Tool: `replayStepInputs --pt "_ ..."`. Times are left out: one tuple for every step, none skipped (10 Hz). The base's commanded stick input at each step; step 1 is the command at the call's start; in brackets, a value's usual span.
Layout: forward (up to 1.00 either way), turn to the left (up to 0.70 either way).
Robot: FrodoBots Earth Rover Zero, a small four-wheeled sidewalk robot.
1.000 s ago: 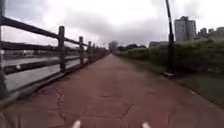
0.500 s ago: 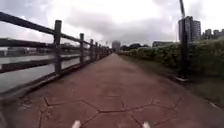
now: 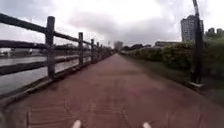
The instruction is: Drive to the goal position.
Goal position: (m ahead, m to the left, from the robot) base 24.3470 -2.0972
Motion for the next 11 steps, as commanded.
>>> replayStepInputs --pt "0.85 -0.24" --pt "0.85 -0.24" --pt "0.85 -0.24" --pt "0.85 -0.23" --pt "0.85 -0.17" --pt "0.85 0.08" --pt "0.85 0.1" --pt "0.85 0.1" --pt "0.85 0.1" --pt "0.85 0.1" --pt "0.85 -0.05"
